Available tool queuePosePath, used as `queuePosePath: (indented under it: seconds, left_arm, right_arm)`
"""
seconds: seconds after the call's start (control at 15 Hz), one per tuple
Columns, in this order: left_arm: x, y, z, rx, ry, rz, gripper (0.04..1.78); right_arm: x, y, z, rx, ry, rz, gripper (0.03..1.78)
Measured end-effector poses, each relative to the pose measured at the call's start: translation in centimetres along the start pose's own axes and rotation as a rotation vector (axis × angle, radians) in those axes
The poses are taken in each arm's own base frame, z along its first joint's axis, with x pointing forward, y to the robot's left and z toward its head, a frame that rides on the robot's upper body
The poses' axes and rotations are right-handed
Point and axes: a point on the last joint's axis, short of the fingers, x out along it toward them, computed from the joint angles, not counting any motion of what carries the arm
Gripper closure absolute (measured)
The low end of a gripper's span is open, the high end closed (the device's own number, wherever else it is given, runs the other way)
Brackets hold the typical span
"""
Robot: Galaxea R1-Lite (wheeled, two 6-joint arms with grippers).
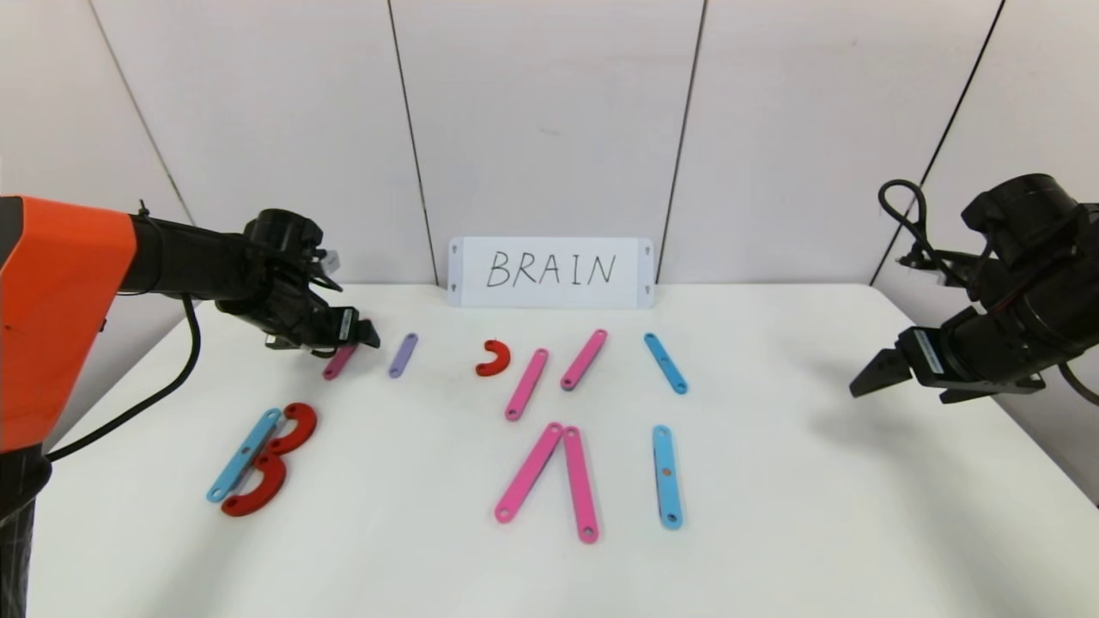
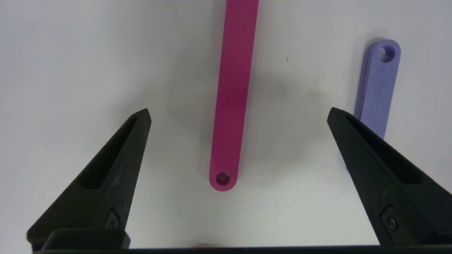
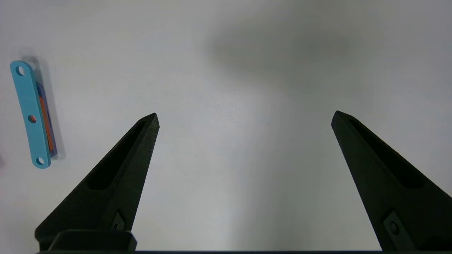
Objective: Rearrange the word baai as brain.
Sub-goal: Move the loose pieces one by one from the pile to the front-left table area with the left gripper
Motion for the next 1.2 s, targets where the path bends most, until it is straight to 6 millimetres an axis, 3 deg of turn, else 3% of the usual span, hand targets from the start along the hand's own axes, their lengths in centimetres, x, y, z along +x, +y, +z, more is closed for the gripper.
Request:
queuePosePath:
  seconds: [1.2]
  left_arm:
    - [1.05,0.59,-0.1,-0.006,0.025,0.008,0.07]
  right_arm:
    - [0.23,0.13,-0.05,-0.004,0.008,0.0,0.1]
